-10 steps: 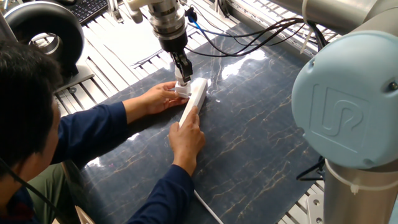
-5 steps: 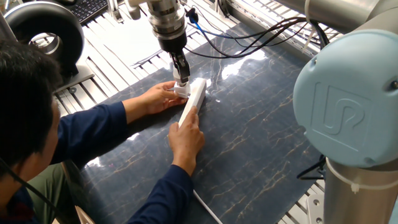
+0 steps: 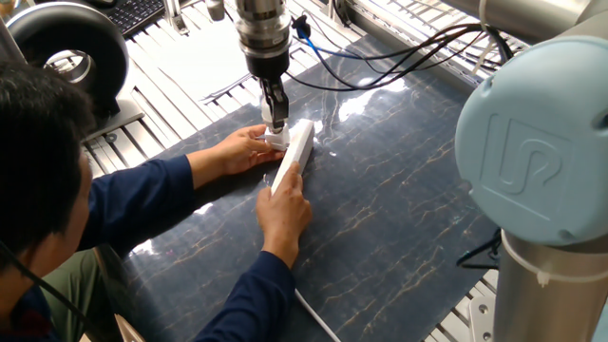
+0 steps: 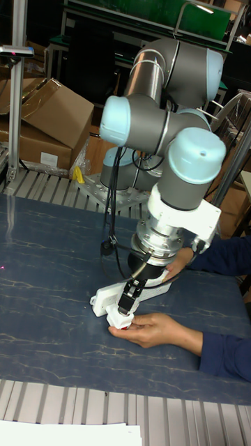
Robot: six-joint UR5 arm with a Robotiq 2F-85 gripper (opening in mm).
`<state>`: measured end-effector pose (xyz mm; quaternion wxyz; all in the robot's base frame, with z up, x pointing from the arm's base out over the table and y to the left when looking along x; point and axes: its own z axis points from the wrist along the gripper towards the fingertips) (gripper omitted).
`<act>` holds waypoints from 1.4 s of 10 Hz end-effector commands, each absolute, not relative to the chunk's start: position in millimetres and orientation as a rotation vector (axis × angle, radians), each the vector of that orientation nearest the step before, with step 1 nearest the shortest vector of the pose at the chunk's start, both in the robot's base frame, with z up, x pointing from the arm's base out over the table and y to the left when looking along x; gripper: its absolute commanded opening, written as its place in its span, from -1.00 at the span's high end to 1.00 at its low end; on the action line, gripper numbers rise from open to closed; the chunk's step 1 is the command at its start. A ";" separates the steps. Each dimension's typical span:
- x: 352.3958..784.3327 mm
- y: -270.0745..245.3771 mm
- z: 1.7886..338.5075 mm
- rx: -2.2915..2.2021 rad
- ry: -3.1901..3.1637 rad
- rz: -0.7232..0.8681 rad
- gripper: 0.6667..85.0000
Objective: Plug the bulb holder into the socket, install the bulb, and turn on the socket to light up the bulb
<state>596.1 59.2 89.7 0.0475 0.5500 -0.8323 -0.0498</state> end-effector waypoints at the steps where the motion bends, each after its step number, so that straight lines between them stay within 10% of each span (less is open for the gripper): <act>1: 599.6 64.8 94.4 1.673 -2.573 -0.211 0.98; 14: 603.9 53.1 93.7 1.332 -2.759 -0.114 0.98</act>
